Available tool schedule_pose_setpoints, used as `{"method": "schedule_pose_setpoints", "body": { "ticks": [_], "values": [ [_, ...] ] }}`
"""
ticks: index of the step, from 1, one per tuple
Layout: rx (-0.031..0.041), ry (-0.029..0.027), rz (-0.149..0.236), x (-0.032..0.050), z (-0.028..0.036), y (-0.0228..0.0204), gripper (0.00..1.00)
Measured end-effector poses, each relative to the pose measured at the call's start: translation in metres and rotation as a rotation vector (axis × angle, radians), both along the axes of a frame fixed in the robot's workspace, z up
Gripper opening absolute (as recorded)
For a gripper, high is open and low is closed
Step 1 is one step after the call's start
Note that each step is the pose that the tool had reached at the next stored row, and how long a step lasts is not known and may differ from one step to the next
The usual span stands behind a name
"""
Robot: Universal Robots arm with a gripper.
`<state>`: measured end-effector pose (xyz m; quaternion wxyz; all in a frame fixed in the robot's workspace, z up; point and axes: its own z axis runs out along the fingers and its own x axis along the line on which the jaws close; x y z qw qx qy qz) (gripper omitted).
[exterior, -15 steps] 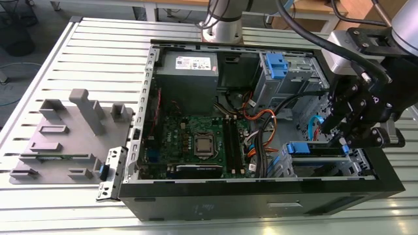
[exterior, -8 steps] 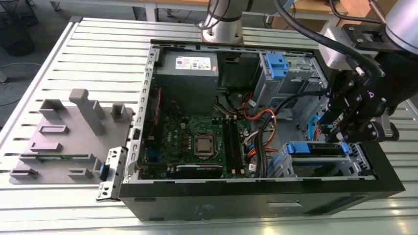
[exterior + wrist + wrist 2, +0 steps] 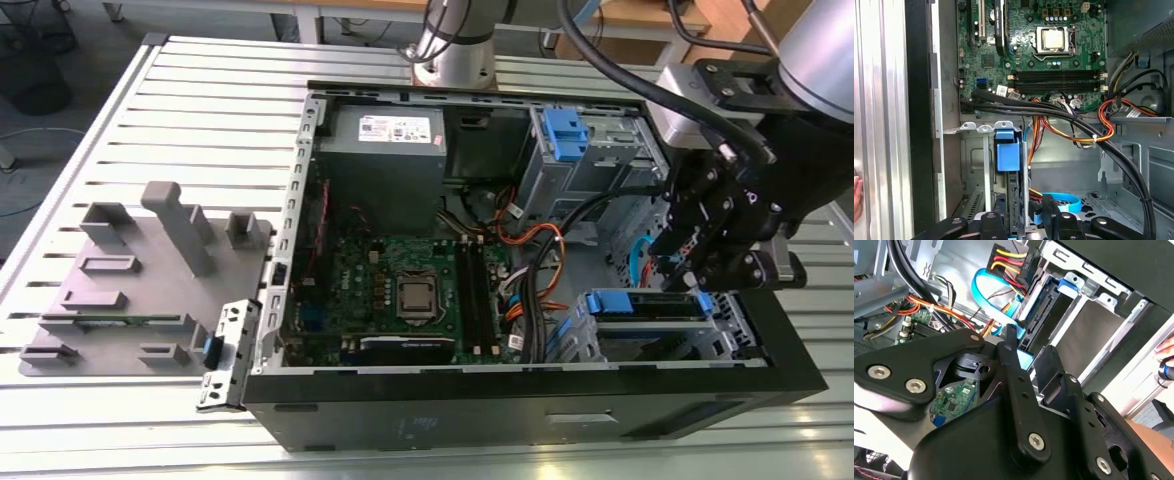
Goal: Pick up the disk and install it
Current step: 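Insert the first disk wire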
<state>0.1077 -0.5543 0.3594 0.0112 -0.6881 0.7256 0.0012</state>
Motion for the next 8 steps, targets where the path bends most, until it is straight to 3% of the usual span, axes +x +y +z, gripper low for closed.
{"method": "schedule_pose_setpoints", "body": {
  "ticks": [8],
  "values": [
    [0.0001,0.0000,0.000,0.0065,-0.0040,0.0005,0.42]
  ]
}}
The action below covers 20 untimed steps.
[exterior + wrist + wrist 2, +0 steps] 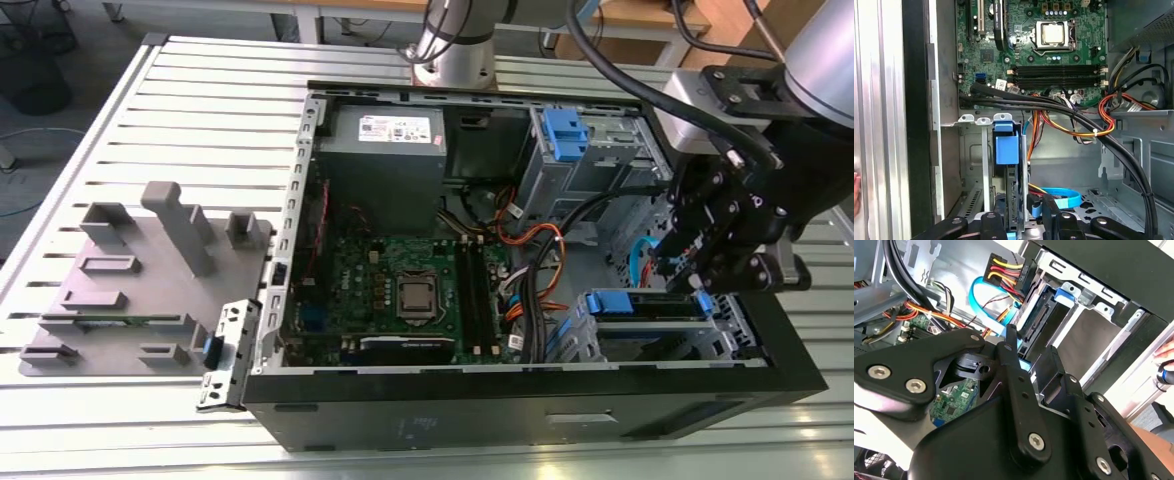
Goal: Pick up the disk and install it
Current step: 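Insert the first disk wire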
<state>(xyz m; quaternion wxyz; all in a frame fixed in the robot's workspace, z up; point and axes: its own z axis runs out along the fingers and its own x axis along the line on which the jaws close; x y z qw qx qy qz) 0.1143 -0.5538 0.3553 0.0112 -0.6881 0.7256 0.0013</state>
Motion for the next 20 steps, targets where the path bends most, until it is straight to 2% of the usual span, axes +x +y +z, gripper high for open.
{"method": "schedule_pose_setpoints", "body": {
  "ticks": [20],
  "values": [
    [-0.0015,0.0000,0.000,-0.0005,-0.0031,0.0000,0.42]
  ]
}}
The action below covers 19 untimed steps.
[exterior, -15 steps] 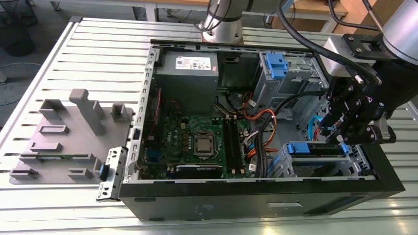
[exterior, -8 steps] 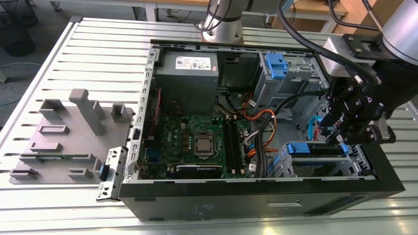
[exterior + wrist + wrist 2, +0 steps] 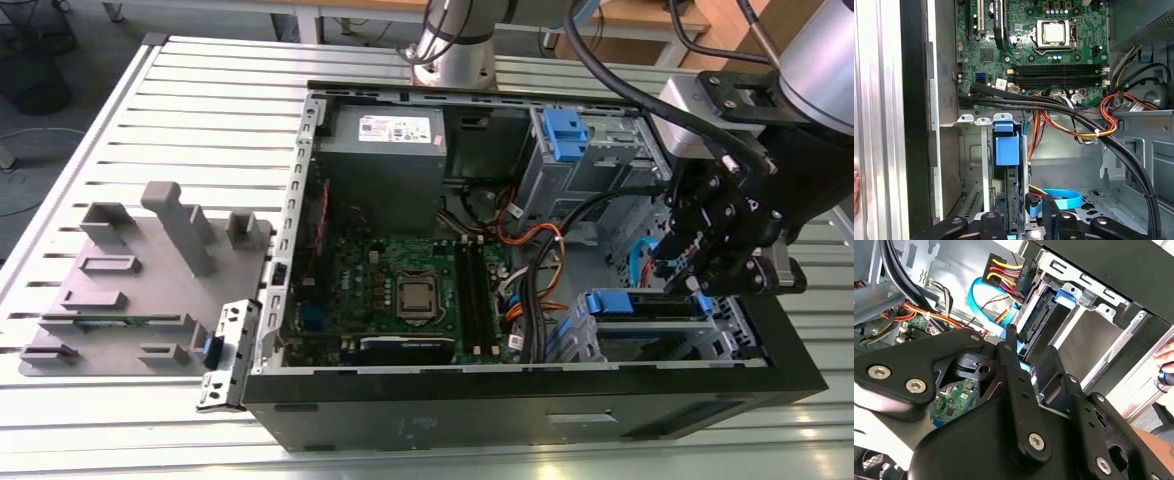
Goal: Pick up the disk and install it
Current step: 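Insert the first disk wire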
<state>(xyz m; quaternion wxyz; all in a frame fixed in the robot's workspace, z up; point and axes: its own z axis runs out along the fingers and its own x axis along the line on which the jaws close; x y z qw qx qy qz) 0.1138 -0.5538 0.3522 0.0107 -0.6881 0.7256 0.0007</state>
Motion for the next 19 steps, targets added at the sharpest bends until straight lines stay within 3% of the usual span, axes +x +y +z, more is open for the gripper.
{"method": "schedule_pose_setpoints", "body": {
  "ticks": [5,11,19],
  "values": [
    [0.0000,0.0000,0.000,0.0000,0.0000,0.0000,0.41],
    [0.0000,0.0000,0.000,0.0000,-0.0001,0.0000,0.17],
    [0.0000,0.0000,0.000,0.0000,-0.0001,0.0000,0.16]
  ]
}}
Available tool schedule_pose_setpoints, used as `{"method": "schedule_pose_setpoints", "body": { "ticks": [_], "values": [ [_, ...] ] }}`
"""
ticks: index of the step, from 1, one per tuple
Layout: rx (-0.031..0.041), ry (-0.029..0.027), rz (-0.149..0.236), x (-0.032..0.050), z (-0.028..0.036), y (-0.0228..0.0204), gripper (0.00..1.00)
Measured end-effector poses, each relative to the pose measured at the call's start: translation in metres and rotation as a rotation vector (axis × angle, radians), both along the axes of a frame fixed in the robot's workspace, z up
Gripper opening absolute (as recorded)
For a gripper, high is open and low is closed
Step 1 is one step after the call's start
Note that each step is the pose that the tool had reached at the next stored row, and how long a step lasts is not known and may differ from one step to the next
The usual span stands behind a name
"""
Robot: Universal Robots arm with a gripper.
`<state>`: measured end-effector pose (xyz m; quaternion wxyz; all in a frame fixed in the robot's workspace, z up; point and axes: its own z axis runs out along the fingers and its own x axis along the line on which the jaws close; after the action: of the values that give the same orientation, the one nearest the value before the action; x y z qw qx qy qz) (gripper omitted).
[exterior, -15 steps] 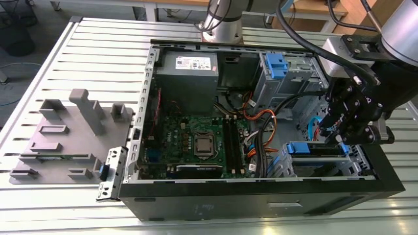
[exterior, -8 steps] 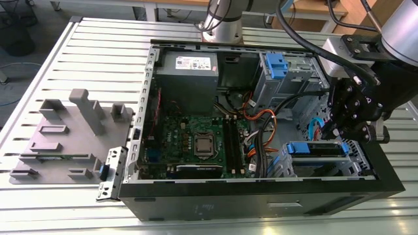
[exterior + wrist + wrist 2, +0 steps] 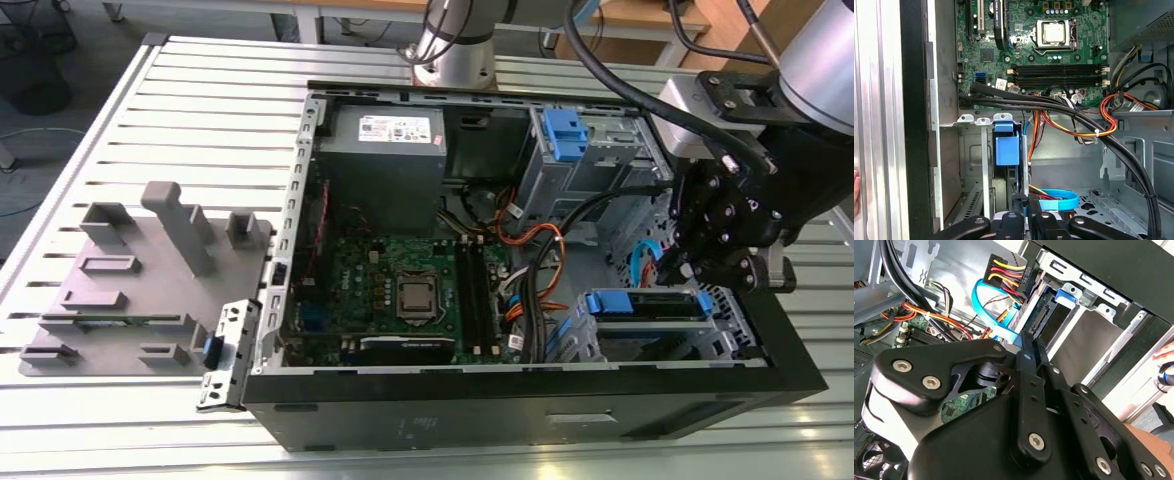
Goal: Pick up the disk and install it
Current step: 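Insert the first disk wire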
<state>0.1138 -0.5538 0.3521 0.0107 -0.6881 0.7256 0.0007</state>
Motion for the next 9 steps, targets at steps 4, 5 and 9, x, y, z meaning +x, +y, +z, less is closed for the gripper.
{"method": "schedule_pose_setpoints", "body": {
  "ticks": [4,5,9],
  "values": [
    [0.0003,-0.0003,0.022,-0.0001,-0.0005,-0.0003,0.16],
    [0.0000,-0.0004,0.033,-0.0002,-0.0006,-0.0005,0.16],
    [-0.0001,-0.0017,0.066,-0.0007,-0.0020,-0.0013,0.16]
  ]
}}
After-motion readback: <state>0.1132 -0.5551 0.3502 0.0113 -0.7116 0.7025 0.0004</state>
